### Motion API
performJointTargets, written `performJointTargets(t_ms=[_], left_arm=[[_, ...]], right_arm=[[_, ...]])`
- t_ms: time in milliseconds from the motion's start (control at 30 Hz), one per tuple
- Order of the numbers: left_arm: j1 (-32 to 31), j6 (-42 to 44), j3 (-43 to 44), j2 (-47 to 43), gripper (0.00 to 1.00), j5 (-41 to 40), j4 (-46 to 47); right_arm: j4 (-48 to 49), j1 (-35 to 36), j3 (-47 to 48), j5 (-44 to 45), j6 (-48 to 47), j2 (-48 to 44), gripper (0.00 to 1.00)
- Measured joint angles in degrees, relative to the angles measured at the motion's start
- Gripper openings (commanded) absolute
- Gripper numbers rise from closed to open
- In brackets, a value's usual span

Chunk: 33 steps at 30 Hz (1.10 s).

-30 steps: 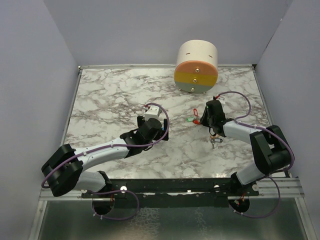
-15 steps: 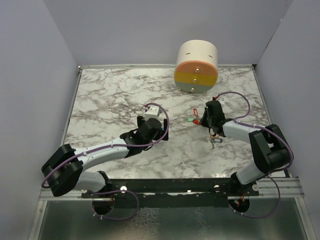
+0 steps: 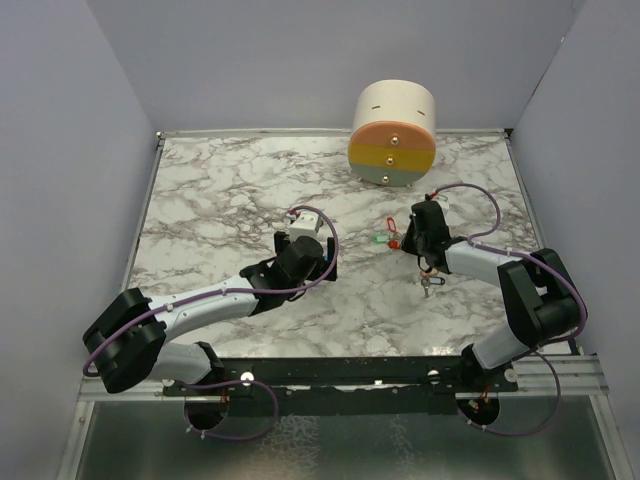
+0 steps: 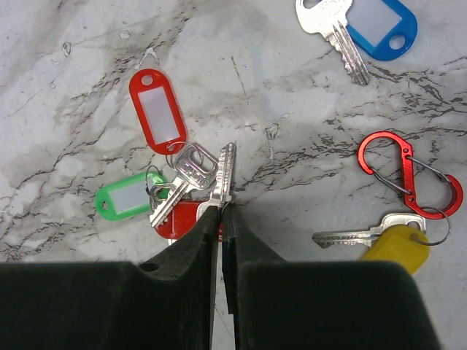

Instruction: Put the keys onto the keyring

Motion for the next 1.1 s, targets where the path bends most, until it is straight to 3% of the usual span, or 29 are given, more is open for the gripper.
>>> performJointTargets(t_ms=[267,533,1100], left_arm=[[0.1,0.0,0.0,0.0,0.99,0.0,0.0],[0.3,0.0,-0.5,0.0,0.99,0.0,0.4],[0.3,-0.4,-0.9,0.0,0.99,0.0,1.1]], right_arm=[[0.0,0.0,0.0,0.0,0.0,0.0,0.01],[0.5,0.0,-0.9,0.1,-0.1,-0.5,0.01],[4.2,0.0,-6.7,0.0,-3.8,-10.4,0.01]])
